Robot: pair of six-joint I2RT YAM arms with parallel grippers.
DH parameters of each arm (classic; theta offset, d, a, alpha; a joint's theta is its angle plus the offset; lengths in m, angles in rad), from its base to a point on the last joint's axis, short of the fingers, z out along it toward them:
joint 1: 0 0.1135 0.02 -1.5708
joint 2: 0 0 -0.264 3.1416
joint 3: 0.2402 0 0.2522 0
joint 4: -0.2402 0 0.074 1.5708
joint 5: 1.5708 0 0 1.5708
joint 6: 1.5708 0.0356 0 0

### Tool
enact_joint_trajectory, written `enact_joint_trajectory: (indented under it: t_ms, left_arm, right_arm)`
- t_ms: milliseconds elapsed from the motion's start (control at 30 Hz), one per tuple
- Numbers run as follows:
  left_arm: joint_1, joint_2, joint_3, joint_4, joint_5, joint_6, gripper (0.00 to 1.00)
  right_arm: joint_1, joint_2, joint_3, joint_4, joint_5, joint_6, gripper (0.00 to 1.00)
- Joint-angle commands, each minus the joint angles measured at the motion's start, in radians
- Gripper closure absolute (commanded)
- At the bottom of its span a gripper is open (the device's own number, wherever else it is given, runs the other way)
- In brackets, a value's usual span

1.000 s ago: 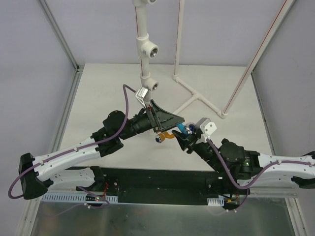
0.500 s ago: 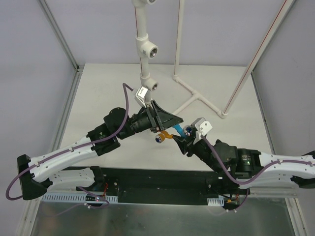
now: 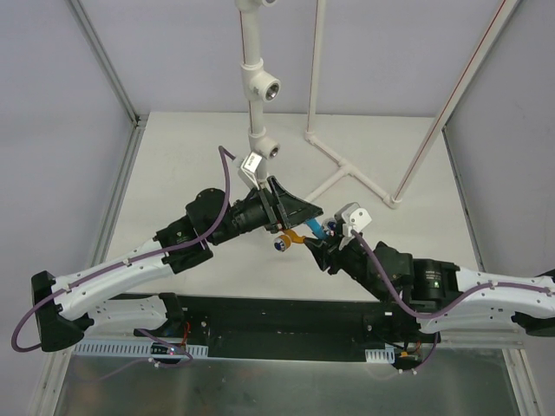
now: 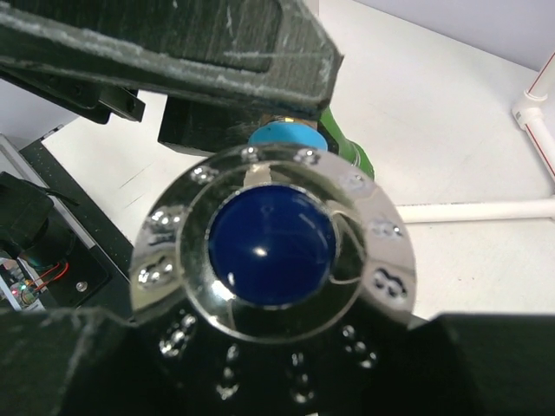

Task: Install the water faucets
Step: Adjust the water faucet.

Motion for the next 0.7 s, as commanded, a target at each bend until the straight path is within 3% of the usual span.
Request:
enact_joint_trajectory:
  t_ms: [0,167,400,667]
  left_arm:
    - [-0.018,-0.041,0.077,0.035,0.078,0.071,0.32]
    - [-0.018,-0.178,0.064,-0.144,0.060,0.229,0.28]
    - [-0.018,-0.402,0.054,-0.405,0.017,0.512,0.25]
    - [-0.018,-0.505,0.025,-0.493,-0.314,0.956,0.21]
  right_arm:
    - [-0.012,-0.032,0.068,-0.049,-0.046,-0.014,1.00]
    - [-0.012,-0.092,0.142,-0.095,-0.137,-0.058,1.00]
    - [-0.052,-0.050,0.238,-0.147,-0.158,-0.104,1.00]
    - [-0.126,0.028,0.369,-0.222,-0.276,-0.187,1.00]
